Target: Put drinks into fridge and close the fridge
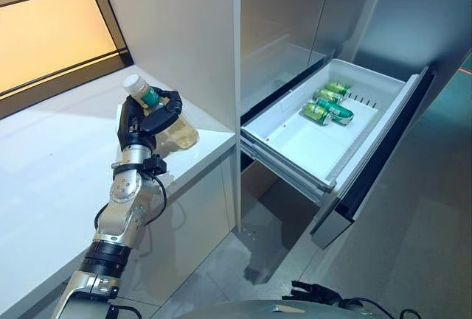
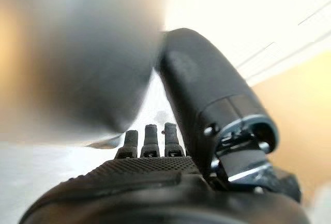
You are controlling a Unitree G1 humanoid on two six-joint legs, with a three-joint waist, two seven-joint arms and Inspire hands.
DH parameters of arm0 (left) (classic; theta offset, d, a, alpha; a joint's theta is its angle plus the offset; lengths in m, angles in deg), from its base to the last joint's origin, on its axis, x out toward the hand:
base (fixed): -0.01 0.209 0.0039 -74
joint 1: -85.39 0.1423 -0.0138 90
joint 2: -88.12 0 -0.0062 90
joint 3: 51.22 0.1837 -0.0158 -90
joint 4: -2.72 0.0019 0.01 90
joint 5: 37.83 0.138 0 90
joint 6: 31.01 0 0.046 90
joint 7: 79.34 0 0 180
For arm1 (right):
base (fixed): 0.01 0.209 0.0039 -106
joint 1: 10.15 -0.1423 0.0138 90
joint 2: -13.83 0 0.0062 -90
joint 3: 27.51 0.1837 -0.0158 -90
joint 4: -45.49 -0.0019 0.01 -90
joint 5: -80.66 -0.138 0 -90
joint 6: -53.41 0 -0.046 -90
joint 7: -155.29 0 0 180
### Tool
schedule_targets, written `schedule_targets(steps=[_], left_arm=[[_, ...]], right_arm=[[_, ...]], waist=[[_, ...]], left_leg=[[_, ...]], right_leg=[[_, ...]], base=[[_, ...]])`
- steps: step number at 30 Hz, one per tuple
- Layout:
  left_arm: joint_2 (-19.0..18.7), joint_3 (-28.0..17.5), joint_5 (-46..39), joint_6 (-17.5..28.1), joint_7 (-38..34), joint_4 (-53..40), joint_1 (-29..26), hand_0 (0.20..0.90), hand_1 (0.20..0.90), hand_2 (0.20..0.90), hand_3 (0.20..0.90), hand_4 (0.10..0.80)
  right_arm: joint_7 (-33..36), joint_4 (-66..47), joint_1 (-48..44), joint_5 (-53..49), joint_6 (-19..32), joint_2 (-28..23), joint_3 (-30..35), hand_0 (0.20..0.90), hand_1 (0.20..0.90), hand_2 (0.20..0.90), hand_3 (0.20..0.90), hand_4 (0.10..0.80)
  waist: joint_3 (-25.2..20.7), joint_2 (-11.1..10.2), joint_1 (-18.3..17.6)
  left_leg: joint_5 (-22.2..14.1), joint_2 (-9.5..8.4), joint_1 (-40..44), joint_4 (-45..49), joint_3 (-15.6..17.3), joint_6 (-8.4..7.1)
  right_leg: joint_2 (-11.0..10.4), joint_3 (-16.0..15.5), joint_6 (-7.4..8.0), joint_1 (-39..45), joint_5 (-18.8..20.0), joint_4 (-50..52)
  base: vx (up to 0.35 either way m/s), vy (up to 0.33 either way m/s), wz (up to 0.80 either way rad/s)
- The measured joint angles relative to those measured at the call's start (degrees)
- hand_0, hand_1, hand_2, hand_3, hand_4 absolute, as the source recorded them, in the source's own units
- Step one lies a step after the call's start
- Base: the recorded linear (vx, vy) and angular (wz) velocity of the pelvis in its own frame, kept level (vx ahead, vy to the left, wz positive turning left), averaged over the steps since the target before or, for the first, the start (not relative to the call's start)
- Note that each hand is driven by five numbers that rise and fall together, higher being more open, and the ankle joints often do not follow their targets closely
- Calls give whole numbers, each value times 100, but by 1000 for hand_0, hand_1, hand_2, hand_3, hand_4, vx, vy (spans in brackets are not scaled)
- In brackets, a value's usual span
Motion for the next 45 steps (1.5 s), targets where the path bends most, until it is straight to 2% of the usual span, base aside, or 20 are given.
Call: schedule_targets(steps=[2,6,11,13,16,23,26,33,45], left_arm=[[66,0,-145,90,247,-159,78,300,300,300,200,100],[103,146,-231,291,872,-606,195,300,300,300,200,100],[100,302,-242,641,1694,-1030,206,300,300,300,200,100],[94,370,-228,727,1985,-1161,207,335,335,335,241,141],[25,501,-177,786,2399,-1276,207,300,300,300,200,100],[-115,823,-6,669,3025,-1278,207,300,300,300,200,100],[-119,892,23,557,3113,-1284,204,300,300,300,200,100],[-168,937,41,321,3109,-1284,202,300,300,300,200,100],[-308,1171,393,271,2971,-1283,78,300,300,300,200,100]], right_arm=[[18,-1216,270,-17,-154,-84,-196,900,900,900,900,800],[-136,-2999,325,-492,-124,54,-232,900,900,900,900,800],[-630,-4474,-55,-887,-162,-151,-190,900,900,900,900,800],[-810,-4926,-220,-1026,-229,-350,-157,900,900,900,900,800],[-1043,-5558,-419,-1181,-352,-695,-41,900,900,900,900,800],[-1474,-6178,-861,-1523,-432,-1083,98,900,900,900,900,800],[-1523,-6230,-919,-1717,-645,-1198,98,900,900,900,900,800],[-1526,-6229,-920,-1906,-894,-1369,20,900,900,900,900,800],[-1339,-6230,-923,-1982,-980,-1578,-66,900,900,900,900,800]], waist=[[59,-30,-28],[133,-84,-56],[161,-102,-45],[162,-99,-40],[164,-96,-30],[193,-50,-31],[196,-45,-26],[197,-42,-16],[207,-27,8]], left_leg=[[0,1,-5,8,-1,0],[3,-10,-17,12,-3,-2],[3,-11,-62,13,-1,-3],[3,-12,-71,13,-1,-3],[3,-11,-75,13,0,-2],[3,-9,-87,13,1,-3],[3,-12,-99,13,-1,-3],[3,-15,-111,13,-5,-3],[3,-18,-120,13,-12,-3]], right_leg=[[1,1,0,-5,0,0],[-6,3,1,-9,1,2],[-6,-5,1,-50,0,4],[-6,-2,1,-59,0,6],[-4,7,1,-65,0,6],[0,15,1,-79,0,5],[0,10,1,-81,0,1],[16,-3,1,-85,0,-4],[22,-17,2,-85,0,-8]], base=[[0,0,0],[0,0,0],[0,0,0],[0,0,0],[0,0,0],[0,0,0],[0,0,0],[0,0,0],[0,0,0]])
